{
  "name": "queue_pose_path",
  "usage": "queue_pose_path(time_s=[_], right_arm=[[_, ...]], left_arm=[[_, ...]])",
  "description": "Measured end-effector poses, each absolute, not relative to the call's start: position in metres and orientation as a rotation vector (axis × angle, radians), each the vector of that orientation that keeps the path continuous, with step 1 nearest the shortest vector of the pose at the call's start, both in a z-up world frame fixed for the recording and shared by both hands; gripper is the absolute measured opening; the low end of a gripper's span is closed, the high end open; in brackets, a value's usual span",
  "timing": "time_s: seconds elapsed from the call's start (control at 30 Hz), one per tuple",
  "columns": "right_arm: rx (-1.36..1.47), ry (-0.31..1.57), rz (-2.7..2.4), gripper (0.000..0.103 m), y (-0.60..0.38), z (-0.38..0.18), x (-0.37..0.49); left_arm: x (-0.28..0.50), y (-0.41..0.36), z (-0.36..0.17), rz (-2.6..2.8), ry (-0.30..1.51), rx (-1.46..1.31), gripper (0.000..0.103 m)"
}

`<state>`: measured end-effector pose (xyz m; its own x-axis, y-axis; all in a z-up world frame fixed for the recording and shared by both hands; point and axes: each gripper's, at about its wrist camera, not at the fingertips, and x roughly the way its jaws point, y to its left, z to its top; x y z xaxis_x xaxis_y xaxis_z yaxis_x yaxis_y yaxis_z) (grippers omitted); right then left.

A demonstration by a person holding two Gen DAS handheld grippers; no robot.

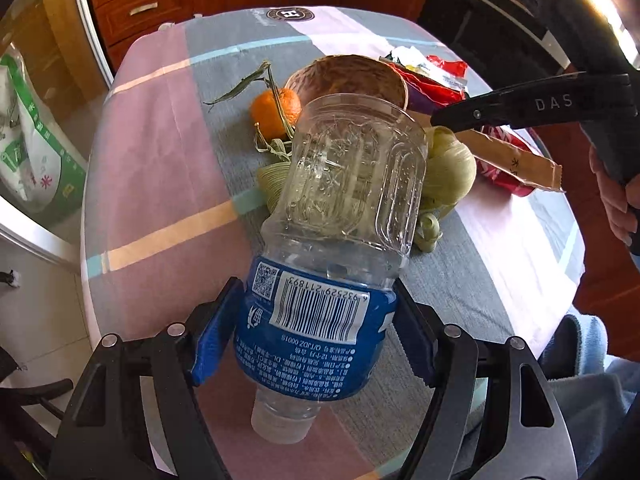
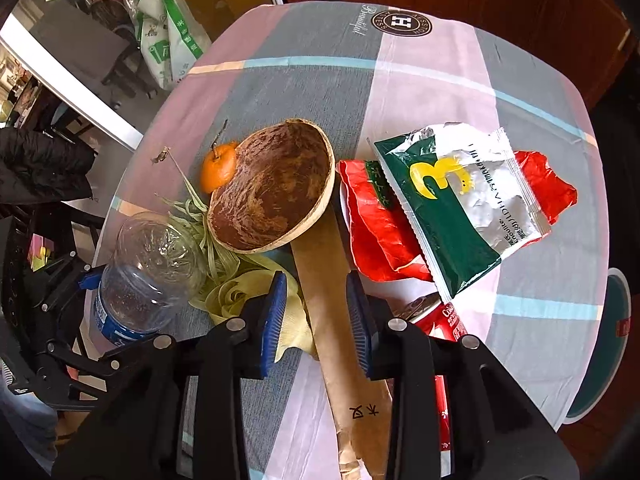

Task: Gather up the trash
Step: 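Grasp the green corn husks with the right tool while the left tool holds the bottle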

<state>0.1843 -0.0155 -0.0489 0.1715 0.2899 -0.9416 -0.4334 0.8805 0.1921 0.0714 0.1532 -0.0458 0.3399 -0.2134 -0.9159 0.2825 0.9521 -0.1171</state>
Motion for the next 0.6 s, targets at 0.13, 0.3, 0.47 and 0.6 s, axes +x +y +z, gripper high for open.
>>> queue_pose_path(time_s=[0.13,0.3,0.47,0.6], right_arm=[[-0.126,1.292,0.581,0.044,-0.009,-0.041,0.172],[-0.146,1.274,0.64,0.06,0.006,-0.038,0.16],[-0.247,1.225,0.593,0.073,0.018,-0.05,0.156],[-0.262,1.205,0.555,0.076,0.018,-0.056,0.156]], left_arm=[[0.077,0.149,-0.049,-0.318,1.182,0.081,0.078],[0.077,0.153,-0.051,-0.327,1.175,0.039,0.07],[0.065,0.162,-0.047,-0.302,1.173,0.01,0.07],[0.056,0.168,-0.048,-0.279,1.187,-0.012,0.07]])
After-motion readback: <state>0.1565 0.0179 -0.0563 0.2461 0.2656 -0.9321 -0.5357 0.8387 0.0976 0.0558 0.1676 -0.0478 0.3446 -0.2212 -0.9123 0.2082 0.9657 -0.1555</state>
